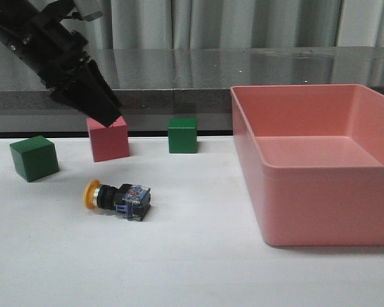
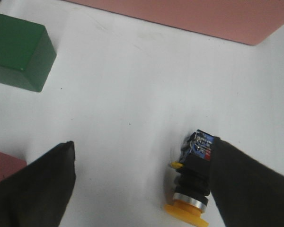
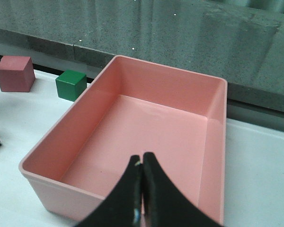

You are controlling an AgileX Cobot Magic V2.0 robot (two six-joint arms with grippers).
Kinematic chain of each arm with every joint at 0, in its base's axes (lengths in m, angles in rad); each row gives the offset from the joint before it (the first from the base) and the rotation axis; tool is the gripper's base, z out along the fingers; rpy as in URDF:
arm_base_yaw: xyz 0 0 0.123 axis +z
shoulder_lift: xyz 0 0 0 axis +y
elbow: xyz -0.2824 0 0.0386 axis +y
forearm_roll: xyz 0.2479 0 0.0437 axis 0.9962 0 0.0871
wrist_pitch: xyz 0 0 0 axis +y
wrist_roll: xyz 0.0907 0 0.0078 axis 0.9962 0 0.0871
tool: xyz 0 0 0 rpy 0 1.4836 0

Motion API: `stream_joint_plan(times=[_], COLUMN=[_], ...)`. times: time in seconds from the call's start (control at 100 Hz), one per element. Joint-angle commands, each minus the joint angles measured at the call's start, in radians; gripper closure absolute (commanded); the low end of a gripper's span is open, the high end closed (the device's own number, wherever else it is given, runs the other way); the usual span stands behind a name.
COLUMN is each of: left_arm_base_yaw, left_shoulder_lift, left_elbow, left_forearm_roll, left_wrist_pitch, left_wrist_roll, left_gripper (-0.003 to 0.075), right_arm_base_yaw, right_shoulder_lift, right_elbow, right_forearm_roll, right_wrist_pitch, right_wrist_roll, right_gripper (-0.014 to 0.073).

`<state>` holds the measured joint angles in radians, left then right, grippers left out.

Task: Place and stand button with both arms
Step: 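Lower the left gripper onto the lying button and grasp its body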

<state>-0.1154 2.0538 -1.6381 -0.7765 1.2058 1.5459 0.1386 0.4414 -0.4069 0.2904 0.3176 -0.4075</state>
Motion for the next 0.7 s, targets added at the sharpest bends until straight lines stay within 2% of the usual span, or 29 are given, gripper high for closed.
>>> stream_joint_plan(times=[0.0, 0.11, 0.33, 0.69], left_arm_base_yaw=[-0.005, 0.011, 0.014, 0.014], left_shoulder_lift=[-0.056, -0.063, -0.074, -0.074], left_elbow=[-0.014, 0.040, 0.183, 0.263], left_forearm_roll=[-0.060, -0.060, -0.097, -0.141], left_wrist_pitch=[0.074, 0.074, 0.074, 0.039], left_wrist_roll=[0.017, 0.033, 0.171, 0.389], left_gripper=[0.0164, 0.0171, 0.0217, 0.0218], right_arm_base_yaw=[-0.004, -0.004, -0.004, -0.004], right_shoulder_lift=[0.001, 0.001, 0.001, 0.001], right_elbow=[-0.026, -0.026, -0.026, -0.026], right_forearm_roll=[0.012, 0.012, 0.012, 0.012], right_wrist_pitch=[-0.077, -0.077, -0.077, -0.077], right_wrist_roll=[-0.004, -0.004, -0.004, -0.004], right_gripper=[0.0655, 0.0655, 0.0655, 0.0655])
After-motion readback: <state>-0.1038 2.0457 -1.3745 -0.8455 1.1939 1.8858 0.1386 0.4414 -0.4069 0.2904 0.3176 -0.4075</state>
